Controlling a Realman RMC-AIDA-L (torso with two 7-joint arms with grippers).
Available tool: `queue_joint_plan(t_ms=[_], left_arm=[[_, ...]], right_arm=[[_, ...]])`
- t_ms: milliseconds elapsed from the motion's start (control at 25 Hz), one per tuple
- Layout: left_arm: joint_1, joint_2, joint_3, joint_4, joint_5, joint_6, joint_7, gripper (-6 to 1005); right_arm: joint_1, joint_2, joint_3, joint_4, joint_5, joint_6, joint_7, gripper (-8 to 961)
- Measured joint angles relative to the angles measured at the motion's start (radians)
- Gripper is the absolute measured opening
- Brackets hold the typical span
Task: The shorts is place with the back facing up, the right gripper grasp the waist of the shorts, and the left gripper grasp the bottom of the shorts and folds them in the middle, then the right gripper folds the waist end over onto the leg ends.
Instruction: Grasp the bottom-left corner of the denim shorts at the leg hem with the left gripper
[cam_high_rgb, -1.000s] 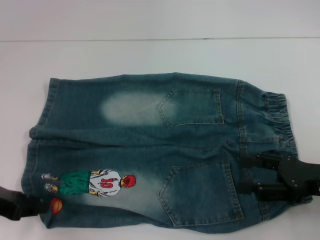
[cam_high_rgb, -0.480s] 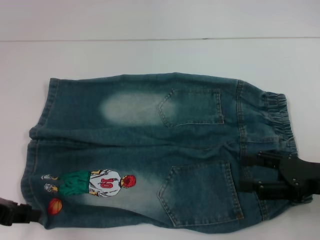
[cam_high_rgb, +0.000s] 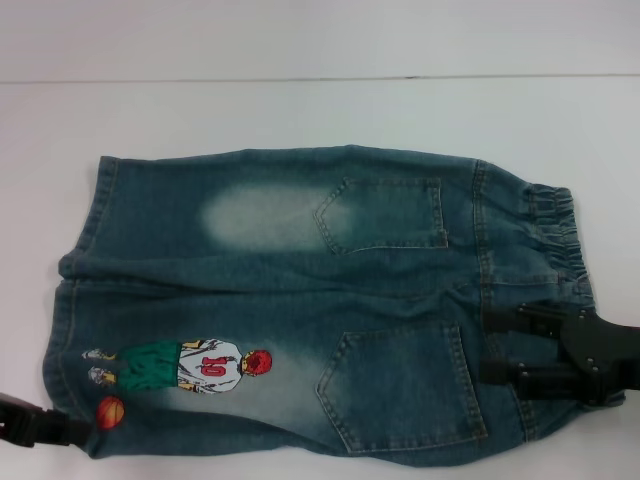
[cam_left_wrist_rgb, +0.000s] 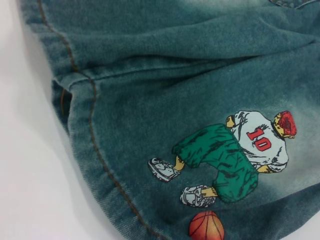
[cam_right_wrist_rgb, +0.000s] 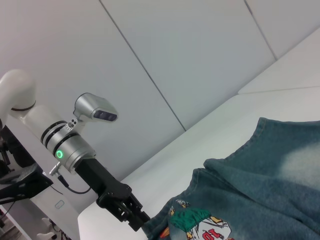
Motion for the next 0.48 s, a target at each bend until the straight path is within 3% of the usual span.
queue_joint_plan(t_ms=[480], left_arm=[[-0.03, -0.002, -0.001, -0.041, -0.015, 0.008, 0.004, 360]], right_arm=[[-0.006, -0.002, 0.0, 0.004, -0.001, 0.0, -0.002, 944]])
